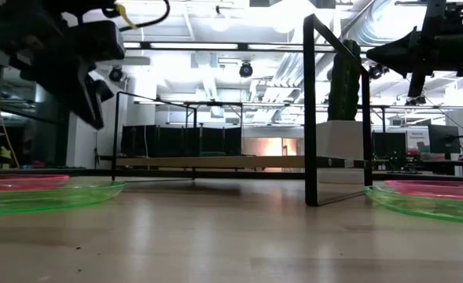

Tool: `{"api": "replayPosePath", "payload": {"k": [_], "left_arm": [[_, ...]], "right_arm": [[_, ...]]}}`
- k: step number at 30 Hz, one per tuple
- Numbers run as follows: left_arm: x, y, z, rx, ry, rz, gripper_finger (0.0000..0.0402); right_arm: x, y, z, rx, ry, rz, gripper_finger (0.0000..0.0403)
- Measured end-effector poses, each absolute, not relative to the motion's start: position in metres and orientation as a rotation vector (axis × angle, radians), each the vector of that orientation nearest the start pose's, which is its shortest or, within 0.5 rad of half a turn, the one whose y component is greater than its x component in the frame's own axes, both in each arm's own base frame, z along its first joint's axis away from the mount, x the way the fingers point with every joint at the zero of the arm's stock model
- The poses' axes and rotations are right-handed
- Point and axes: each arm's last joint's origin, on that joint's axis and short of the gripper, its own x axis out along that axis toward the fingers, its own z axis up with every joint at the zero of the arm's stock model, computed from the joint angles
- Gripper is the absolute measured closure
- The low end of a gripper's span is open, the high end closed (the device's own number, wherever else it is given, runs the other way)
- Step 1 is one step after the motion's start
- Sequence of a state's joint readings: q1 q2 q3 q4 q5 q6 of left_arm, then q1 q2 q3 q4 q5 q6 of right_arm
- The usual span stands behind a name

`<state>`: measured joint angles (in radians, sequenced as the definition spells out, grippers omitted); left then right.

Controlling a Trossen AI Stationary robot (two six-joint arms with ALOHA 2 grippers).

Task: Place and stack plates onto a shelf
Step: Put the green plate on the shelf

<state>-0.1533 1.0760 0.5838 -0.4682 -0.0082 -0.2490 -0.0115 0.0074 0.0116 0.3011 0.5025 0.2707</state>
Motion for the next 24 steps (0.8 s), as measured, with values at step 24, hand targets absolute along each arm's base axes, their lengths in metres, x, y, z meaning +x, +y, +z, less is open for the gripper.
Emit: {"api": "replayPosePath", "payload": {"k": [24], "left_arm": [[0.231,-0.047,0.126,0.156,1.14,-0.146,0.0224]], "right_arm": [[0.09,-0.016,0.19,0.329,-0.321,-0.499,0.0402]]}}
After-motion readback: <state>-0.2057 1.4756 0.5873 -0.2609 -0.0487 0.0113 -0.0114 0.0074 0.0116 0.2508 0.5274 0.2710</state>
